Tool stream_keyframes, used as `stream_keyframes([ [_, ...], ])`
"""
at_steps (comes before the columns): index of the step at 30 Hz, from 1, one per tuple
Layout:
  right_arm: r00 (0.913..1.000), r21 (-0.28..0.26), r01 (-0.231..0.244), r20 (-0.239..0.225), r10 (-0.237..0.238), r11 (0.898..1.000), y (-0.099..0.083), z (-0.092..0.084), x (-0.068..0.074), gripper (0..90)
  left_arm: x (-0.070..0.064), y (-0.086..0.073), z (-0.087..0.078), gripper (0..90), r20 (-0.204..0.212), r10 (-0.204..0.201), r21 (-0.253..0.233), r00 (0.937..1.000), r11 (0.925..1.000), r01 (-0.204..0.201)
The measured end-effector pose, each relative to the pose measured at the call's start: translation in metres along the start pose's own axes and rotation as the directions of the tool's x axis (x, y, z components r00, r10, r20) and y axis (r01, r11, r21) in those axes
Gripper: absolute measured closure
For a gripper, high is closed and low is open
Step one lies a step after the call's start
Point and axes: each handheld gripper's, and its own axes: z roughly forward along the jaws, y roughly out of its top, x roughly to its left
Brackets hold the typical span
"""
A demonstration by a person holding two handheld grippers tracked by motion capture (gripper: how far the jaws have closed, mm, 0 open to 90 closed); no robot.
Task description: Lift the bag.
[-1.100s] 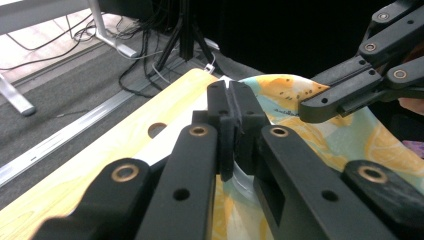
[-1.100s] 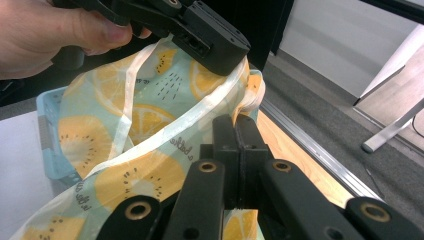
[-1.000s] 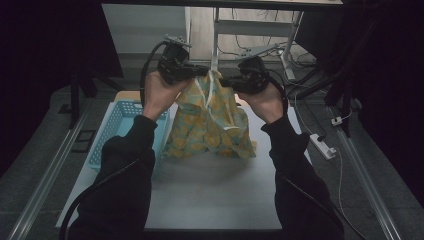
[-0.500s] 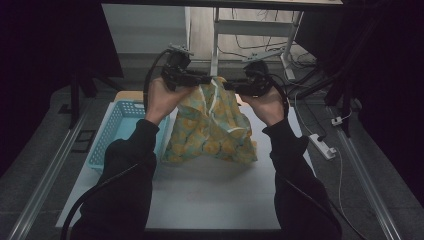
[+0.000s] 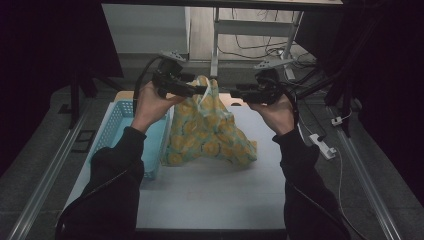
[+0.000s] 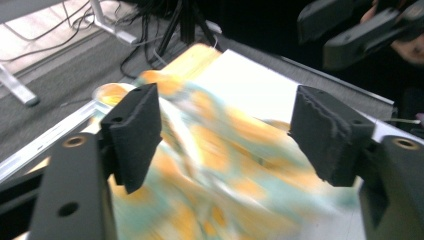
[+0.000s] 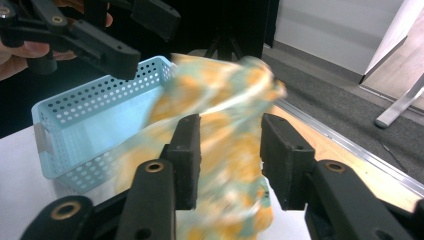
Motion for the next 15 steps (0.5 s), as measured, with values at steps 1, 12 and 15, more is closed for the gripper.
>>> stream_keyframes([
  [1,1.0,0.003,0.0,0.002,0.0,1.0,-0.002,-0.001,0.0,57.7,0.0,-0.004,0.0,25.6,0.004,-0.005,0.006,1.0,1.0,0.005],
  [12,0.9999,0.016,-0.012,-0.004,0.012,1.0,-0.028,0.002,0.006,44.0,-0.005,-0.048,0.004,12.5,0.04,-0.037,0.062,0.9985,0.9975,0.034],
  [15,0.9998,0.012,-0.017,-0.011,0.017,1.0,-0.037,0.003,0.008,40.1,-0.009,-0.06,0.003,9.9,0.037,-0.036,0.066,0.9987,0.9973,0.033],
])
